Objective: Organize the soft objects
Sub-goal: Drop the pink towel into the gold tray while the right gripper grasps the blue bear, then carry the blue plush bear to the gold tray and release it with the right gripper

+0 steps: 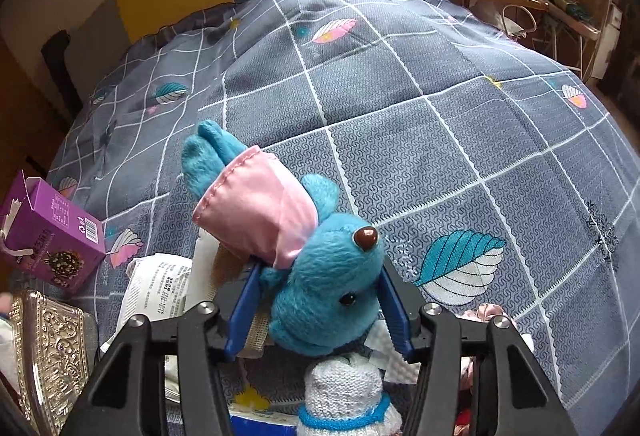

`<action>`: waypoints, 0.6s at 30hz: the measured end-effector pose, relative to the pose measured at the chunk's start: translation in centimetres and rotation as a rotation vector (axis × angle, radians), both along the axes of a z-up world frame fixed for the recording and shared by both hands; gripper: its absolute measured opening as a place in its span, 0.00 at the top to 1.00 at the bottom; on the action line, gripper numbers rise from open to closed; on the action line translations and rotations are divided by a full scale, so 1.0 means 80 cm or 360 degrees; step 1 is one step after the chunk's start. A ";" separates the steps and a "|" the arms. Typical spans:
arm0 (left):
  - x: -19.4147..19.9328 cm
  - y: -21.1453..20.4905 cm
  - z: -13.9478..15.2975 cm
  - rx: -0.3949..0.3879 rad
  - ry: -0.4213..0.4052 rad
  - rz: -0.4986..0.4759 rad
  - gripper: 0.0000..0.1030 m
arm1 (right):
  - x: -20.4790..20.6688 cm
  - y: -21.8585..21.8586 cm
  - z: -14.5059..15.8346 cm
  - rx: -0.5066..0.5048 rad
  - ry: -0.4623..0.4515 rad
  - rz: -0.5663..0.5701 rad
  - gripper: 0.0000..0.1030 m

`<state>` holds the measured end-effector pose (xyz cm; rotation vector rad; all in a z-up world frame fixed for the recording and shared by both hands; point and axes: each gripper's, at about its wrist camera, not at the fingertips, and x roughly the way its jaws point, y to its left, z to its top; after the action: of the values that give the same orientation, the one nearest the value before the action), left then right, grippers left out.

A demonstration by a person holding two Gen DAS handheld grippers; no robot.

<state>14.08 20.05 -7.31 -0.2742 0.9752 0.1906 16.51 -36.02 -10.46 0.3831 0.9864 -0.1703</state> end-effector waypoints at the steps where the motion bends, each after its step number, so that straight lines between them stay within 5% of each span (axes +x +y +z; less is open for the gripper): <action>1: -0.006 -0.005 -0.010 -0.0016 0.0023 -0.0026 0.64 | -0.001 0.000 0.001 -0.0003 -0.0010 0.0003 0.49; 5: -0.020 -0.025 -0.036 -0.0038 0.0045 -0.0109 0.55 | -0.004 0.002 0.008 -0.0027 -0.0059 0.0016 0.53; 8: -0.032 -0.035 -0.030 -0.0007 -0.0004 -0.0180 0.30 | -0.009 0.002 0.014 -0.0007 -0.0100 0.0022 0.55; 18: -0.072 -0.039 0.000 0.0037 -0.0111 -0.0218 0.29 | -0.022 0.010 0.027 0.0195 -0.0139 0.0045 0.60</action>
<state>8.31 16.91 -7.34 -0.1908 0.9182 0.0668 14.73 -35.25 -8.29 0.4843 0.9180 -0.0671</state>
